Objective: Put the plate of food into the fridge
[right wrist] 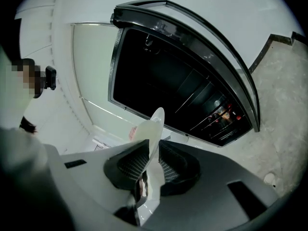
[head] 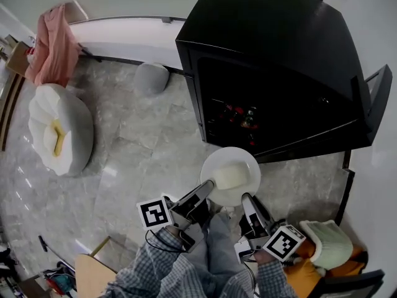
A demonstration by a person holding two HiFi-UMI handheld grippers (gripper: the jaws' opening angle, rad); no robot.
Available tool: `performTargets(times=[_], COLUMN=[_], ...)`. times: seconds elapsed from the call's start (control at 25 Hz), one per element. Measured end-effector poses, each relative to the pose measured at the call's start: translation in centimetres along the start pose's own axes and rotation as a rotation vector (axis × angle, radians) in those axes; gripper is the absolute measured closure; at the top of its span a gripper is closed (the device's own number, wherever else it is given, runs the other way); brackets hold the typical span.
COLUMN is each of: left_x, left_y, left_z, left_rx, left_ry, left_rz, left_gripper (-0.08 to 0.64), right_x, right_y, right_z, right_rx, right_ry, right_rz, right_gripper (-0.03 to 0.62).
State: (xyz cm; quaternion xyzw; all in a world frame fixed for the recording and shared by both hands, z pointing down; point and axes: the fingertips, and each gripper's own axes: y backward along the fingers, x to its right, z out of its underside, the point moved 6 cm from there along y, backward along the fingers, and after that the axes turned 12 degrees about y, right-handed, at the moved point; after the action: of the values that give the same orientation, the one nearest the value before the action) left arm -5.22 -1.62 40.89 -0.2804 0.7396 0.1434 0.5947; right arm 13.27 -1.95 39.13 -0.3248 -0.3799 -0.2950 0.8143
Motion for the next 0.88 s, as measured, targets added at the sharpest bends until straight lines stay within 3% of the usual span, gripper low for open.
performTargets(times=[0.36, 0.88], left_x=[-3.7, -9.8], left_y=[-1.5, -5.3], left_z=[-2.1, -3.4], left_rx=[0.046, 0.04], left_ry=[-0.007, 0.013], left_rz=[-0.017, 0.0], left_gripper=[0.538, 0.538], right_x=[4.0, 10.5], right_y=[-3.0, -4.8], right_z=[0.6, 1.3], right_rx=[-0.016, -0.011], right_ry=[0.049, 0.038], right_rz=[-0.022, 0.022], right_gripper=[0.525, 0.525])
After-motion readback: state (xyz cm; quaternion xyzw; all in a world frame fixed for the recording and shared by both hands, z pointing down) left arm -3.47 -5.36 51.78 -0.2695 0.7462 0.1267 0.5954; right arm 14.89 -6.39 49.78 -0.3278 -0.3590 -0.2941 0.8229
